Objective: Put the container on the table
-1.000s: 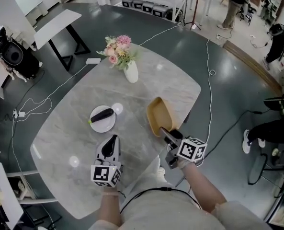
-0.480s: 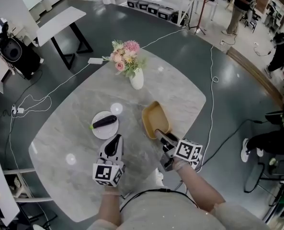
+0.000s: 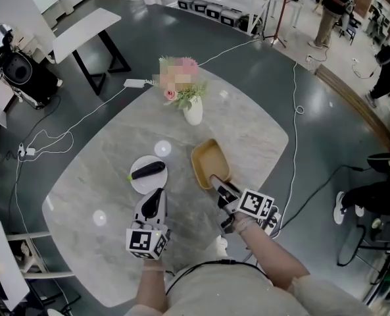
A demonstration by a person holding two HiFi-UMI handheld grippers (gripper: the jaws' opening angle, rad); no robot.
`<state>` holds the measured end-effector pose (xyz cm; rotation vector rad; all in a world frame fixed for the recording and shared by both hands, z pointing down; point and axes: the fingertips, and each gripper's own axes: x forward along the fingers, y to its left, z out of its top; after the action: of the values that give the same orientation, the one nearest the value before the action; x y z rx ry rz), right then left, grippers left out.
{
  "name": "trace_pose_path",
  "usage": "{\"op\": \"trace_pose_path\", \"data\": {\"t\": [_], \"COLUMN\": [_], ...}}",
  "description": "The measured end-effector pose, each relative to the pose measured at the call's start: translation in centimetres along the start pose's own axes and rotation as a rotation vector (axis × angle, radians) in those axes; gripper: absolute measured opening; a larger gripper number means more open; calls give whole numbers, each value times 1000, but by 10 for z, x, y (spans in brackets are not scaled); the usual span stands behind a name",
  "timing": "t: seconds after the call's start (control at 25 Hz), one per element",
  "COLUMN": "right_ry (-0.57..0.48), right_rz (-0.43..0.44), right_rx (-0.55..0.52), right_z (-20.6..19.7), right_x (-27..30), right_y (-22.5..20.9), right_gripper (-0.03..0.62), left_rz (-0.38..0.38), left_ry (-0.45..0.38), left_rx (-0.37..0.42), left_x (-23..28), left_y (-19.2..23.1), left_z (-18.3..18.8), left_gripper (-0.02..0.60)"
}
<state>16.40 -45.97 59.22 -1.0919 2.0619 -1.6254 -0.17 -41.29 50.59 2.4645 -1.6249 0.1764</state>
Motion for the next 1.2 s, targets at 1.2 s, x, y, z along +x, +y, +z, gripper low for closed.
{"op": "trace_pose_path", "data": {"t": [1.2], "right_ry": [123], "right_rz": [241], "right_rx": [56], "right_z": [-9], "right_x": [23], "right_y": [33], "right_gripper": [332], "left_rz": [14], "left_ry": [10], "left_rx": [-55], "left_x": [2], "left_y": [11], "left_z": [-6], "left_gripper": [15]}}
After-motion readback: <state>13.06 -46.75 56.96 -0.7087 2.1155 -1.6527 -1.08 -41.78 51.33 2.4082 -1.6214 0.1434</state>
